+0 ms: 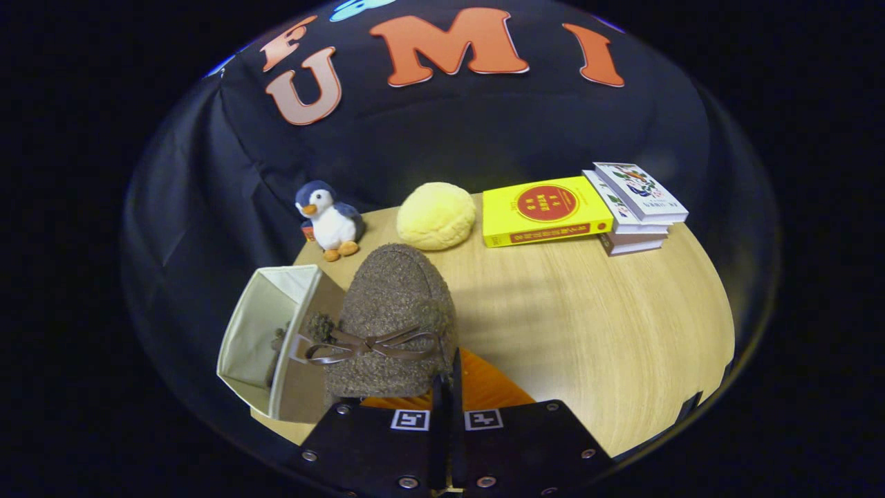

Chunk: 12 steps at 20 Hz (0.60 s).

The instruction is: Open the storage box then place both shoes into the box .Put the left shoe in first, then the right shoe, with the right side of both shoes facing outward in a uniform manner.

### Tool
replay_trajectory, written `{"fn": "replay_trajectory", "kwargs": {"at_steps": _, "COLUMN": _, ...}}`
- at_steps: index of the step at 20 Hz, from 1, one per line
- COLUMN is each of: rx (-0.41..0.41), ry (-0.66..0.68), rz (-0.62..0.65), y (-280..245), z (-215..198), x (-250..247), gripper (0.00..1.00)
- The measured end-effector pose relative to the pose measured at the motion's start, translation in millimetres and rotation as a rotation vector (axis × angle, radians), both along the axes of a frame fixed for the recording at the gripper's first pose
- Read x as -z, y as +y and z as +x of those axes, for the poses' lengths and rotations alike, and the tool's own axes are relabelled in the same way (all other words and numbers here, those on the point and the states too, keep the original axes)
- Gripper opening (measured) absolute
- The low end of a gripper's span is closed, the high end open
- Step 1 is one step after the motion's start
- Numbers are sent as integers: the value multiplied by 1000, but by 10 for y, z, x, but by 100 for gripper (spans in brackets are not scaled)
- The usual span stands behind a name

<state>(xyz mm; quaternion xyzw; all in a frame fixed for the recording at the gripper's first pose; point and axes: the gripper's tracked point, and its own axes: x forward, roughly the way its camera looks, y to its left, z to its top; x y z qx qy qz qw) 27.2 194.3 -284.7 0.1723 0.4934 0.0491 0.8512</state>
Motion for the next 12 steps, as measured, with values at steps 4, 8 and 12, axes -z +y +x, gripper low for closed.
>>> {"fn": "replay_trajectory", "kwargs": {"at_steps": 4, "rx": -22, "ry": -10, "rz": 30, "y": 620, "z": 187, "x": -271, "gripper": 4}}
{"fn": "replay_trajectory", "kwargs": {"at_steps": 8, "rx": -34, "ry": -1, "rz": 39, "y": 1144, "z": 268, "x": -361, "gripper": 4}}
{"fn": "replay_trajectory", "kwargs": {"at_steps": 12, "rx": -32, "ry": 18, "rz": 38, "y": 1549, "z": 338, "x": -327, "gripper": 4}}
